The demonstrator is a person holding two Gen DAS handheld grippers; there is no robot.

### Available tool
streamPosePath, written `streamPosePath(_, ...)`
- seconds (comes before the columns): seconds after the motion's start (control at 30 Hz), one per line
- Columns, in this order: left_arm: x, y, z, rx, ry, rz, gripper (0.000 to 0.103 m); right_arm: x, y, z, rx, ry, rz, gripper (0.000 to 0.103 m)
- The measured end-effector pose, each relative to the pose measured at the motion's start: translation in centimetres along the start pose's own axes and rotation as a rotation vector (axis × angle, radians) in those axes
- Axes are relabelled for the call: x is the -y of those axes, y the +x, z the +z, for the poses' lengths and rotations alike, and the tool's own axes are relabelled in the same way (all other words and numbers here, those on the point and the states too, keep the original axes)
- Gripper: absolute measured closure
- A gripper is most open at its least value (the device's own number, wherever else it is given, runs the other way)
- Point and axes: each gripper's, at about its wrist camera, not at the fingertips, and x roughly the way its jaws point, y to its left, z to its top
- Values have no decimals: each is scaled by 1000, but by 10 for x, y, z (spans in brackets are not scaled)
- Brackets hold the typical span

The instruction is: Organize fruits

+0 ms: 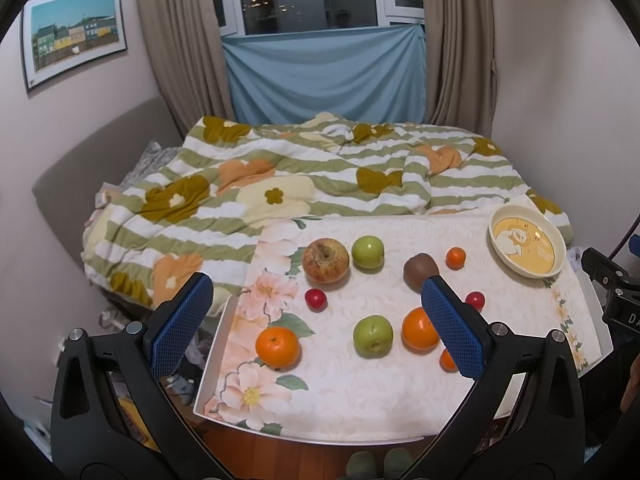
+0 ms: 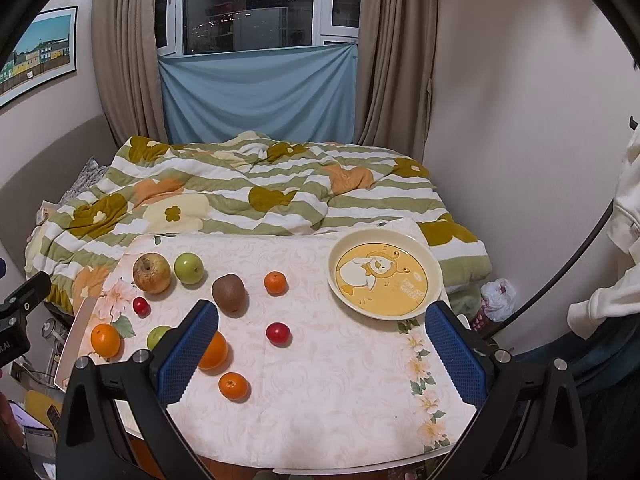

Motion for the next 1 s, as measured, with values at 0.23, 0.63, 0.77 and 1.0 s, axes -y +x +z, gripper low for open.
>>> streamPosePath(0.23, 0, 2, -1, 3, -2, 1, 0, 1, -1, -2, 1, -1, 1, 0)
streamPosePath(0.63, -2, 2, -2, 11, -3, 4, 0, 0, 2, 4, 2, 1, 6, 0)
streamPosePath(0.77, -1, 2, -2, 11, -2, 5, 0, -3, -2, 2, 5, 2, 13, 0)
streamPosePath(1.0, -4, 0, -2, 14, -4, 7, 0, -6, 2, 6, 5, 2, 16, 0)
